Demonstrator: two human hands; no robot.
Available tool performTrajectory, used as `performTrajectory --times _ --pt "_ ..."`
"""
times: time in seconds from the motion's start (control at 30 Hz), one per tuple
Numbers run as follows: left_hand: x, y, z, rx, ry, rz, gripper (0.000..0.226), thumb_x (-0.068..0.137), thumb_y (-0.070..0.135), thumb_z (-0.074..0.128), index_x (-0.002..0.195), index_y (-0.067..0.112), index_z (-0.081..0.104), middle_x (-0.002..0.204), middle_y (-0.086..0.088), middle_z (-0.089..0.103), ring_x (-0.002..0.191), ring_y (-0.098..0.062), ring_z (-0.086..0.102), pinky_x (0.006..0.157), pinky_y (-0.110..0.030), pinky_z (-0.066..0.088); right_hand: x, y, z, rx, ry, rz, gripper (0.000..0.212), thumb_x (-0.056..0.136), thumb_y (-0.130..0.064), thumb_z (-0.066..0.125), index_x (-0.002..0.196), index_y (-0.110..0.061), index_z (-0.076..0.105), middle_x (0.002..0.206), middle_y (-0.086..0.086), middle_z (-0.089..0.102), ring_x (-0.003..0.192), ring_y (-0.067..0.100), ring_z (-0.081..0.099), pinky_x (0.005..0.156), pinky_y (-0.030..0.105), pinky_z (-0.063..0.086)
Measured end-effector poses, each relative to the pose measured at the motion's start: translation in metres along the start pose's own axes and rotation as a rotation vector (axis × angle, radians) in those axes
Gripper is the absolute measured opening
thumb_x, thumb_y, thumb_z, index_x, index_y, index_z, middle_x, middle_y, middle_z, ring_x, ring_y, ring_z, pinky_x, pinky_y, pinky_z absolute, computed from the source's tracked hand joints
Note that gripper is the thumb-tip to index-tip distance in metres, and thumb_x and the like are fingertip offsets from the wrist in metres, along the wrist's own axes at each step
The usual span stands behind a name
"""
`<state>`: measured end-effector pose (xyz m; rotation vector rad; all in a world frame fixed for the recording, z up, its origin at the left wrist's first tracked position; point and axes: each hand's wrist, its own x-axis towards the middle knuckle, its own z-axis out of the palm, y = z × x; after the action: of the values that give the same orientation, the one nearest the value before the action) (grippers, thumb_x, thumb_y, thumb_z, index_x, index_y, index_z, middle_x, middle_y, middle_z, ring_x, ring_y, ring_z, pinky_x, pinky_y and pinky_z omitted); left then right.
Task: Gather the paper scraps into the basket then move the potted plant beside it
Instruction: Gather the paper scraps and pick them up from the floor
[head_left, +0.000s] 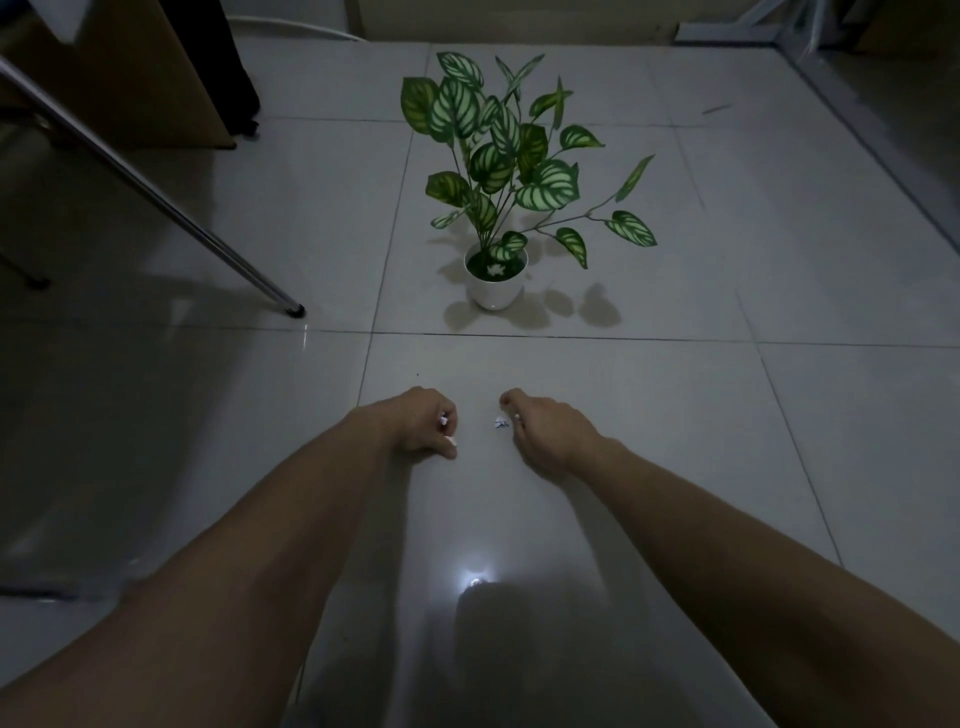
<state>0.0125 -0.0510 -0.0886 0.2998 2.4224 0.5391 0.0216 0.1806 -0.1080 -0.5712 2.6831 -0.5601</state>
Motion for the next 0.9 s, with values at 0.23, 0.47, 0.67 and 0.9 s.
performTrajectory --times 0.23,0.47,0.67,0.9 --pt "-0.002 -0.001 -0.001 -0.019 0.172 -0.008 0.01 0.087 0.024 0.06 0.088 0.014 0.063 0.096 -0.007 0.064 0.089 -0.025 0.058 0.074 -0.029 0.043 -0.004 -0.009 0.013 -0.243 -0.022 -0.114 0.015 0.096 -0.022 0.034 0.11 -0.022 0.04 0.116 0.011 0.06 0.091 0.035 0.062 0.072 0.038 0.037" --pt "0.004 -0.004 -0.021 -0.406 0.394 -0.097 0.019 0.089 0.008 0.051 0.072 0.013 0.049 0.07 -0.008 0.053 0.063 -0.021 0.047 0.058 -0.031 0.039 0.003 -0.012 0.008 -0.055 -0.027 0.073 0.01 0.097 -0.02 0.041 0.102 -0.014 0.048 0.106 0.018 0.06 0.085 0.036 0.057 0.072 0.036 0.041" --pt "0.01 0.0 -0.042 -0.673 0.502 -0.166 0.023 0.09 0.013 0.053 0.07 0.018 0.044 0.063 -0.007 0.048 0.05 -0.017 0.038 0.045 -0.022 0.029 0.01 0.013 -0.03 0.242 0.113 0.199 0.013 0.093 -0.013 0.046 0.096 -0.014 0.059 0.098 0.011 0.068 0.081 0.027 0.064 0.072 0.026 0.052" --pt "0.029 0.011 -0.048 -0.614 0.521 -0.148 0.033 0.089 0.034 0.062 0.068 0.014 0.046 0.064 -0.011 0.047 0.056 -0.02 0.04 0.056 -0.03 0.034 0.011 0.061 -0.062 0.35 0.254 0.368 0.009 0.093 -0.012 0.053 0.089 -0.016 0.061 0.091 0.009 0.063 0.075 0.018 0.053 0.069 0.02 0.035"
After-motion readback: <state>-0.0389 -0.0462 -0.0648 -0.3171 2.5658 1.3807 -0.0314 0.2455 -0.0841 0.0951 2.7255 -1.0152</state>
